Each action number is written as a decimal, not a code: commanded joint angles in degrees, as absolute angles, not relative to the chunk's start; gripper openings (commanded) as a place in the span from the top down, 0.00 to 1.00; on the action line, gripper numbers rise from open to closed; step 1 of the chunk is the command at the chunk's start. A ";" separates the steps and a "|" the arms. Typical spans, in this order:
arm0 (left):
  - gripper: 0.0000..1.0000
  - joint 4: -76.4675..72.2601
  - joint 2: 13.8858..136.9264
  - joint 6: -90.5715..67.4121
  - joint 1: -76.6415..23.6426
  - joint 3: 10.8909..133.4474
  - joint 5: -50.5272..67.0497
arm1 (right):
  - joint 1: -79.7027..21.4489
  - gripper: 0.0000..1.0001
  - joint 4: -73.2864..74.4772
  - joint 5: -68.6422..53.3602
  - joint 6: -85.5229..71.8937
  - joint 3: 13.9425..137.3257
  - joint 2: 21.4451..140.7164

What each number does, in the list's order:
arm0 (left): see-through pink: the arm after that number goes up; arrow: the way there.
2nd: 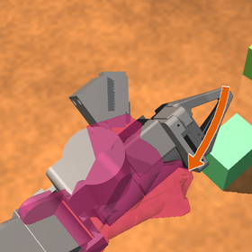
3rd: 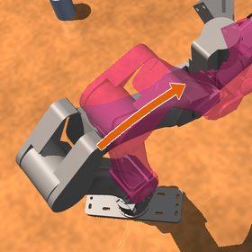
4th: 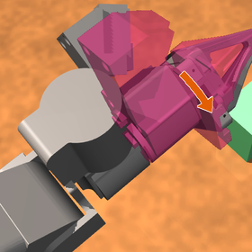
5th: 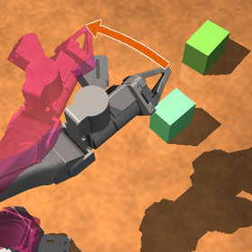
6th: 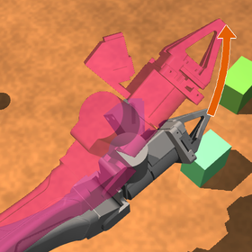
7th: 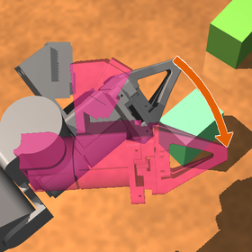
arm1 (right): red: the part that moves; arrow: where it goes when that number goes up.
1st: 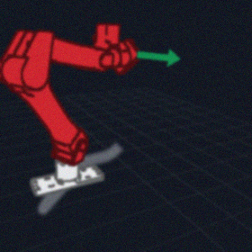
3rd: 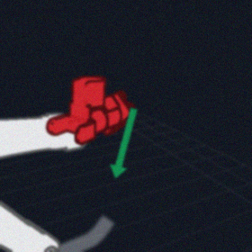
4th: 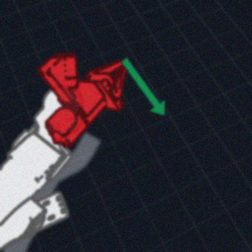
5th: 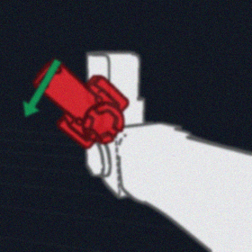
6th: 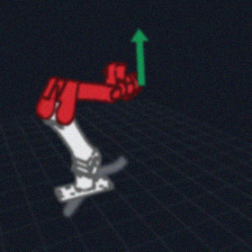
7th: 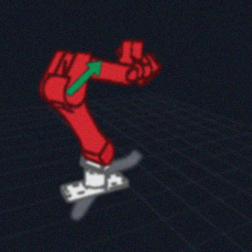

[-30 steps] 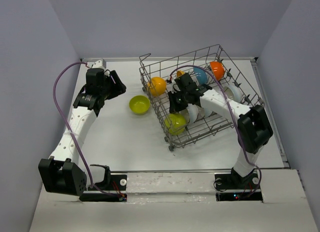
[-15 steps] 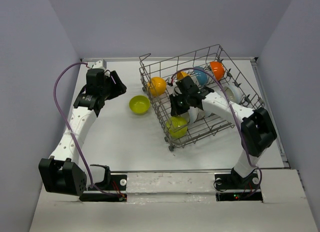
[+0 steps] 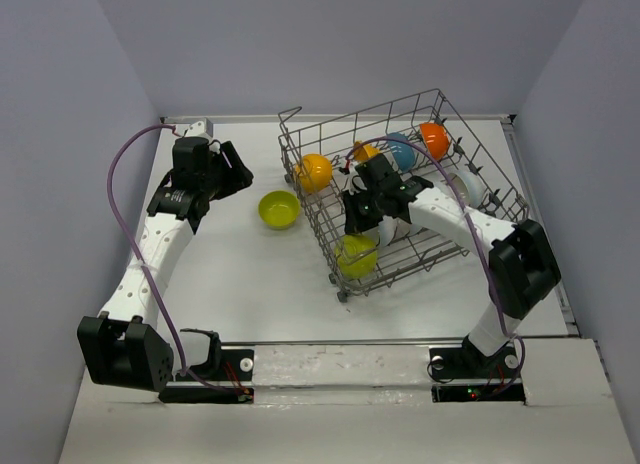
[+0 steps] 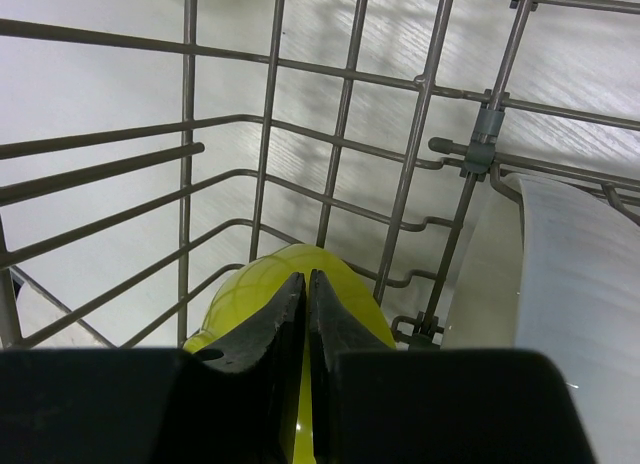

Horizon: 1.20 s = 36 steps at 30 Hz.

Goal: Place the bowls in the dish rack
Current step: Move the bowl to the dish rack, then pick up the bowl from the center of the board.

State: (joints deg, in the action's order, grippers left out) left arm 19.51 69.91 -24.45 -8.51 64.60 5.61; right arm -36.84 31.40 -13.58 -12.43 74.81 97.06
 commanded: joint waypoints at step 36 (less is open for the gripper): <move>0.33 16.35 72.07 -26.54 -8.26 60.56 1.67 | -38.06 0.51 27.69 8.86 -15.73 86.90 94.04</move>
State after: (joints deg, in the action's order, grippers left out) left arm 18.37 72.18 -26.06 -8.51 61.49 3.53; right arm -37.58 31.07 0.75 -14.83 81.38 95.68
